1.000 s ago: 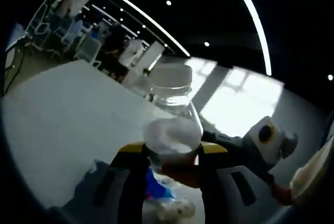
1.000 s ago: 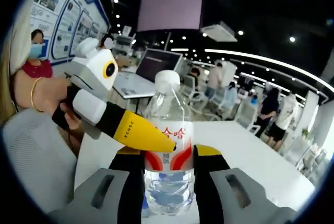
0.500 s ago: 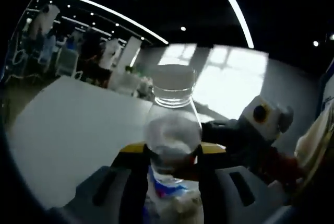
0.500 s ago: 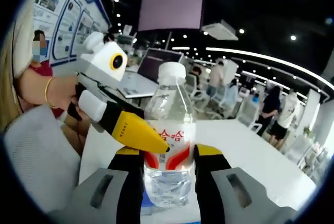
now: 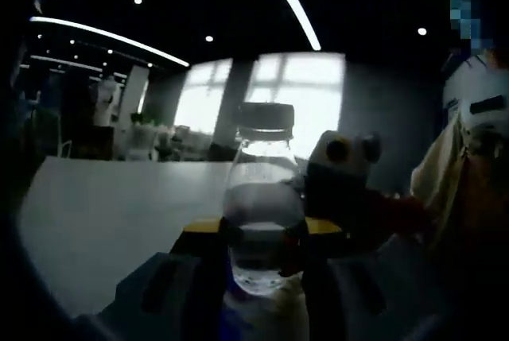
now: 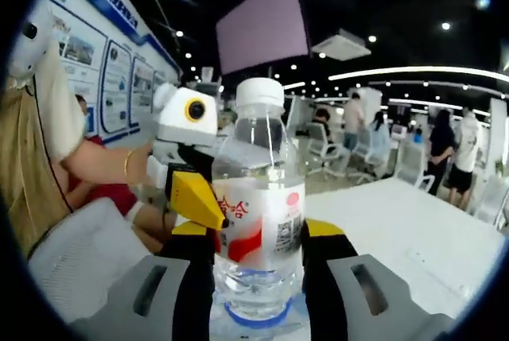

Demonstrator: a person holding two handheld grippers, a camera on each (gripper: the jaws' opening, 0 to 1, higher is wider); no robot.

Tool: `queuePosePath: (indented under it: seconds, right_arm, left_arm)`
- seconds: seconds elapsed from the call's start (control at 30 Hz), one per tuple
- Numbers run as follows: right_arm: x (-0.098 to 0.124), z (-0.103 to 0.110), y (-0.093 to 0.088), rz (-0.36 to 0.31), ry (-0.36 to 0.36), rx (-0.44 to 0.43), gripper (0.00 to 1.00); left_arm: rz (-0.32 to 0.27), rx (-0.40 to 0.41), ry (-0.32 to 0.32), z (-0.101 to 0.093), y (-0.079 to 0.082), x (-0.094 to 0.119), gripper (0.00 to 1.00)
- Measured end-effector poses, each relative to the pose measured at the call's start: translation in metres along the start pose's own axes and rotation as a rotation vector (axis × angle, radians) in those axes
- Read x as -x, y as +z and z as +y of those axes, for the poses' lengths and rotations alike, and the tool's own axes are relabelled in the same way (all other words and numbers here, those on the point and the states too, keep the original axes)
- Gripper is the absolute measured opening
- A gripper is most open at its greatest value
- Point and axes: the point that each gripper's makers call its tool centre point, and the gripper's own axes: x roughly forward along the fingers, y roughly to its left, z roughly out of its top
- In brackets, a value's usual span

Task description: Arrange the tabletop items into an orderly group along one side of the table until the central work area is clear of visible clutter.

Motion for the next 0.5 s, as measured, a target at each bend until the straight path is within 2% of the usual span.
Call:
queuePosePath:
  seconds: [0.2,0.5]
  right_arm:
    - [0.007,0.013,0.004,-0.015,0.100,-0.052,0.43]
    - [0.017,0.026,0.005,-0.023,0.186,-0.093,0.41]
  left_arm:
    - [0.027,-0.015,-0.105,-0.014,0.005,-0.002,0.33]
    - [0.072,-0.055,-0.221,-0.028,0.010,0.000,0.33]
